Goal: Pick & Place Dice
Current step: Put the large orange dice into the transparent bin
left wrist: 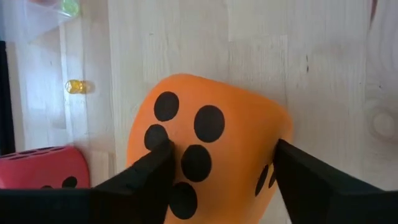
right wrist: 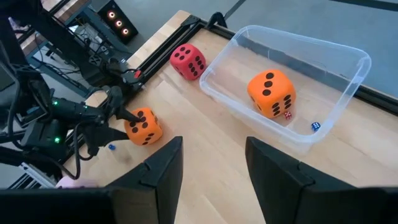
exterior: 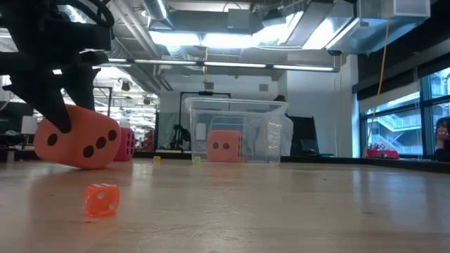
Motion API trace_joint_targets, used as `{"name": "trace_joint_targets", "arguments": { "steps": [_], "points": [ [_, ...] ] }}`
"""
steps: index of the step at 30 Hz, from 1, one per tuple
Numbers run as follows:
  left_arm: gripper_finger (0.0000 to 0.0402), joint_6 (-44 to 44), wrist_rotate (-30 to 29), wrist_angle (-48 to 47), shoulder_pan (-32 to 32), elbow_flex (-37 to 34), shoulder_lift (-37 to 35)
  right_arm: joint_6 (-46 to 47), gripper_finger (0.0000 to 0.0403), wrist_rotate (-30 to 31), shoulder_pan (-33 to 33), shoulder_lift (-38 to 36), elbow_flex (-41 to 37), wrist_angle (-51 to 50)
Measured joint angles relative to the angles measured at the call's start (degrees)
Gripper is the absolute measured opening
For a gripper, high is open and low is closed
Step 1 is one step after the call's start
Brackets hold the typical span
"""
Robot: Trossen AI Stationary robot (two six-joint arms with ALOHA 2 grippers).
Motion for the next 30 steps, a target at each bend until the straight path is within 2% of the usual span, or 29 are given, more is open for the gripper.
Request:
{"name": "trace_joint_targets", "arguments": {
  "steps": [4, 5, 11, 16, 20, 30],
  "points": [
    [0.0156, -0.36, -1.16, -0.44, -0.16, 0.32, 3.15, -0.06, 0.0173, -0.06, 0.04, 0.0, 0.0, 0.0],
    [0.015, -0.29, -1.33, -0.48, -0.2, 0.38, 3.89, -0.22, 0.0173, -0.06, 0.09, 0.0, 0.0, 0.0],
    [0.015, -2.69, -1.39, -0.62, -0.2, 0.55, 3.89, -1.07, 0.0173, -0.03, 1.06, 0.0, 0.0, 0.0],
    [0.0127, -4.55, 0.9, -1.21, 0.14, 1.5, 1.16, -1.11, 0.0173, 0.0, 1.42, 0.0, 0.0, 0.0],
    [0.0125, -5.66, 2.76, -1.46, 0.15, 2.58, 0.1, -1.11, 0.0173, 0.05, 1.49, 0.0, 0.0, 0.0],
    [0.0113, -7.73, 4.67, -6.5, 0.79, 11.21, -1.88, -2.81, 0.0173, 0.16, 2.14, 0.0, 0.0, 0.02]
  ]
}}
